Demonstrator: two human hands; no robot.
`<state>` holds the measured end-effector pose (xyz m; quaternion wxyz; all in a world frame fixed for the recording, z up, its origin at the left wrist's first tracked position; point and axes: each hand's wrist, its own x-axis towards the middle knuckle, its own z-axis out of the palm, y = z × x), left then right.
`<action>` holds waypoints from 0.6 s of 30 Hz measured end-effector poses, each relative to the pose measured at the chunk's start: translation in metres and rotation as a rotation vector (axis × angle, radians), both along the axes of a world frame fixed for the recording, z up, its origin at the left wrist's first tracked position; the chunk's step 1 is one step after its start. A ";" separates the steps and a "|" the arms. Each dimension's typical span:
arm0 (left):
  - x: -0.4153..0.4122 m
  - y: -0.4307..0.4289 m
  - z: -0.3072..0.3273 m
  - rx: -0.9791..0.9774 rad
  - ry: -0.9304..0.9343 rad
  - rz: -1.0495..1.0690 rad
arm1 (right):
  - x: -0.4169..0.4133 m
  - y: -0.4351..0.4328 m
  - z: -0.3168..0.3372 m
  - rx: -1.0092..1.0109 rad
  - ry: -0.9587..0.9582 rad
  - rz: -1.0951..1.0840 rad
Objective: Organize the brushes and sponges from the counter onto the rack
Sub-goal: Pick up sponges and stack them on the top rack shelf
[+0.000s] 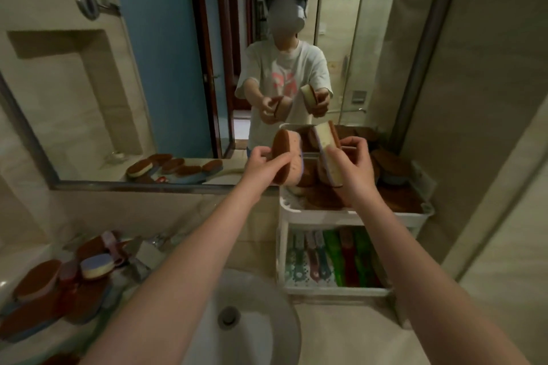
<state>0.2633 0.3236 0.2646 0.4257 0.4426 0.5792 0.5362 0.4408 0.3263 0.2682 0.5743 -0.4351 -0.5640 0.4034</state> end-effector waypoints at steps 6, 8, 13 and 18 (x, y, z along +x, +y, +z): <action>0.031 0.054 0.010 -0.091 0.506 0.079 | 0.035 0.022 0.001 0.040 -0.054 -0.057; 0.037 0.066 0.006 -0.125 0.590 0.081 | 0.043 0.027 0.000 0.044 -0.043 -0.058; 0.048 0.076 -0.004 -0.106 0.709 0.099 | 0.054 0.033 -0.003 0.073 -0.030 -0.034; 0.051 0.085 -0.013 -0.085 0.770 0.131 | 0.054 0.037 -0.007 0.067 -0.024 -0.009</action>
